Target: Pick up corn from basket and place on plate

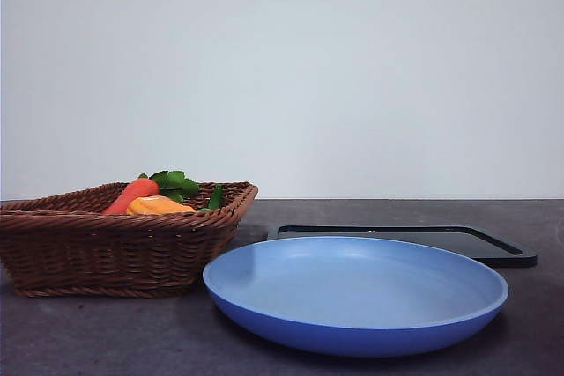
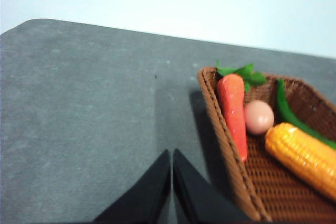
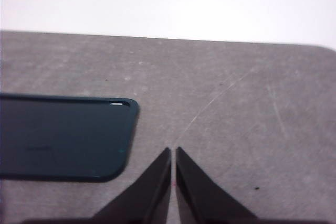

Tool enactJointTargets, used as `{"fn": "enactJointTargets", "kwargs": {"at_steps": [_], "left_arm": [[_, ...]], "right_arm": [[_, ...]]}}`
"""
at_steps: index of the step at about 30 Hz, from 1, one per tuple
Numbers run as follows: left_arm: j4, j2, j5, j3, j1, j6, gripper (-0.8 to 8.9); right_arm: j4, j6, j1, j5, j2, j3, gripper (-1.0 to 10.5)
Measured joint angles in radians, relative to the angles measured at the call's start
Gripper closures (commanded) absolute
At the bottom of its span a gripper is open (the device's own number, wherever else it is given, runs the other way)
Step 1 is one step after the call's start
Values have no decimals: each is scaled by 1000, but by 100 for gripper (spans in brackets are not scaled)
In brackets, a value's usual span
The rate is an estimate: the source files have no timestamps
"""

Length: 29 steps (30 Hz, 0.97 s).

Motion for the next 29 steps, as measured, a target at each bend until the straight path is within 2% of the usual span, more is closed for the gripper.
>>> {"fn": "enactJointTargets", "kwargs": {"at_steps": [6,16,25,29], "left_arm": [[0,0,0,0,0,-103,806],[36,0,17,3,0,-291,806],[-107,46,66,184,0,-337,806],[-180,123,120,280,0,-327,806]], "right_arm": [[2,148,0,0,0,0,945],[-4,259,0,-32,0,28,945],[-53,293,0,-32,58,229,945],[-128,292,0,-79,153,336,945]]}}
